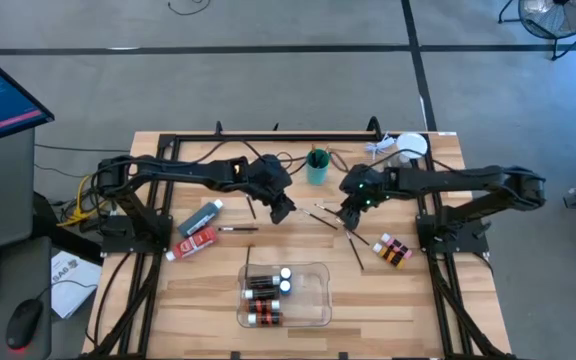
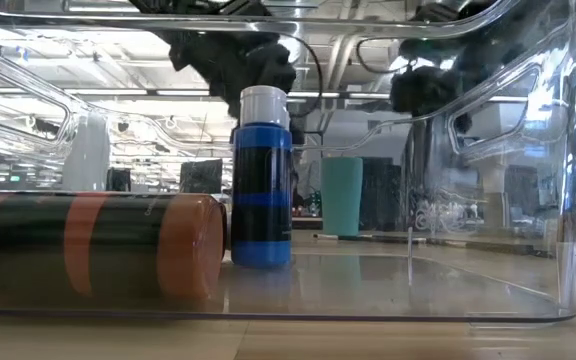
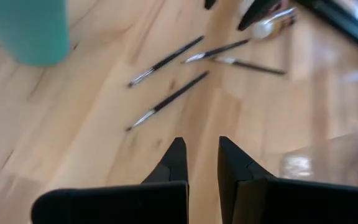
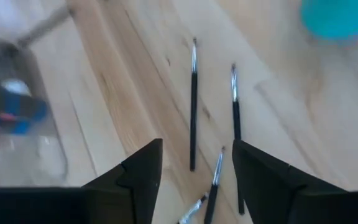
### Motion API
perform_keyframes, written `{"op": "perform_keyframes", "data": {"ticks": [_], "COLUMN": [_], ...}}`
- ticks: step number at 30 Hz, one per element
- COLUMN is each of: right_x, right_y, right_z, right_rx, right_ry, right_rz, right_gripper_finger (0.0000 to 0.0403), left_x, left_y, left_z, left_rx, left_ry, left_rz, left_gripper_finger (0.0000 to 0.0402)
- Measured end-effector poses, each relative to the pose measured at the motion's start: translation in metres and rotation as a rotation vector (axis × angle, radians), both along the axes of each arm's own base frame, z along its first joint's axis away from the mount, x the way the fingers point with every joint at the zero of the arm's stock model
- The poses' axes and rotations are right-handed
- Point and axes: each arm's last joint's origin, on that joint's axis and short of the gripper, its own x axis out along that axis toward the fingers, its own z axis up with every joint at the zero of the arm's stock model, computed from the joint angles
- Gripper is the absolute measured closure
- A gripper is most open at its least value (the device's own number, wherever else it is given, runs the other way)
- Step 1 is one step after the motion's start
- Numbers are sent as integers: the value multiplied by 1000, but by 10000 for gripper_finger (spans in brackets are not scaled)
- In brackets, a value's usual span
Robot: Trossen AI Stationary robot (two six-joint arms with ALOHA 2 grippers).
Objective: Pick & Place Paint Supplies
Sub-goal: Put the silver paint brush into the green cup
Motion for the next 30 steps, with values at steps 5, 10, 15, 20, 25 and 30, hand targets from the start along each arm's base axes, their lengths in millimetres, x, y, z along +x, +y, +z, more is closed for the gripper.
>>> {"op": "perform_keyframes", "data": {"ticks": [5,10,15,20,25,30], "right_x": [13,21,22,24,28,27], "right_y": [5,9,7,0,-8,-16], "right_z": [-20,-28,-28,-24,-20,-22], "right_rx": [13,12,11,-2,-18,-12], "right_ry": [54,47,41,-8,-76,-76], "right_rz": [31,52,46,24,2,-33], "right_gripper_finger": [236,253,267,278,281,279], "left_x": [-8,-17,-20,-18,-17,-17], "left_y": [0,-1,-2,-1,1,1], "left_z": [-15,-31,-36,-35,-34,-34], "left_rx": [-8,-11,-12,3,8,-6], "left_ry": [49,96,103,86,70,70], "left_rz": [14,32,33,67,128,143], "left_gripper_finger": [400,400,400,400,400,400]}}
